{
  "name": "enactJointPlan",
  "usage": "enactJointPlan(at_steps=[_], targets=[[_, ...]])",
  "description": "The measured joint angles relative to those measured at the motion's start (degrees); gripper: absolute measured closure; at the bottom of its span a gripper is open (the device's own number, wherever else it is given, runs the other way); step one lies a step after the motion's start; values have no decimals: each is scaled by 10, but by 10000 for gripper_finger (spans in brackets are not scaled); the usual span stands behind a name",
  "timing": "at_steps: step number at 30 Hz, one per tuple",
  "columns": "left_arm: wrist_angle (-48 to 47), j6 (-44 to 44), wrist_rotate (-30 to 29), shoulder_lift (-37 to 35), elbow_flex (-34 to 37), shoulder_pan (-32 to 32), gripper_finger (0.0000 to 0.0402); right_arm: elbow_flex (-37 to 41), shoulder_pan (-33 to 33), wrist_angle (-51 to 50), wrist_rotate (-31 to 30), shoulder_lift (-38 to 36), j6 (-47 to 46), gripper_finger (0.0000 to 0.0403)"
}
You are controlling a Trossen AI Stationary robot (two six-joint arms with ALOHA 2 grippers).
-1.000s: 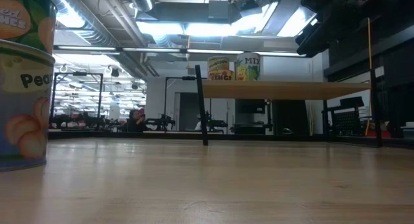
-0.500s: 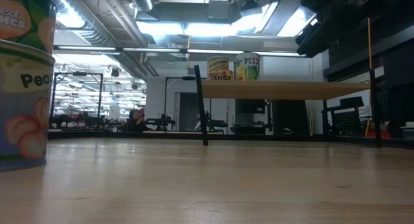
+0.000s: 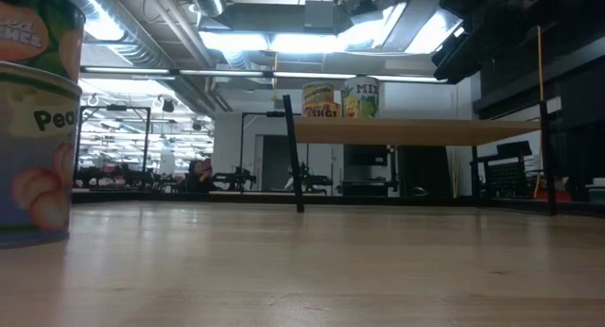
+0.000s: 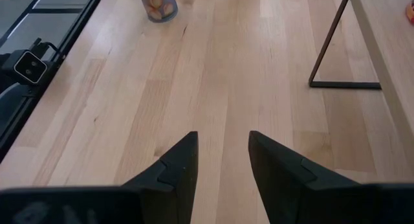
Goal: Pick and place cans onto a shelf
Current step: Move the green canned sliced peaches to the center of the table
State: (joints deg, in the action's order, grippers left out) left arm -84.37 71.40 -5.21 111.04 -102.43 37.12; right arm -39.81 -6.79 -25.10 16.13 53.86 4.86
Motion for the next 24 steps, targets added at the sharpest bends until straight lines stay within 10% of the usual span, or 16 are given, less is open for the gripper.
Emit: enactJointPlan(at_steps=[24], targets=[[-4,-182,-8,-5,-126,-64,399,0,0,0,0,0,1,262]])
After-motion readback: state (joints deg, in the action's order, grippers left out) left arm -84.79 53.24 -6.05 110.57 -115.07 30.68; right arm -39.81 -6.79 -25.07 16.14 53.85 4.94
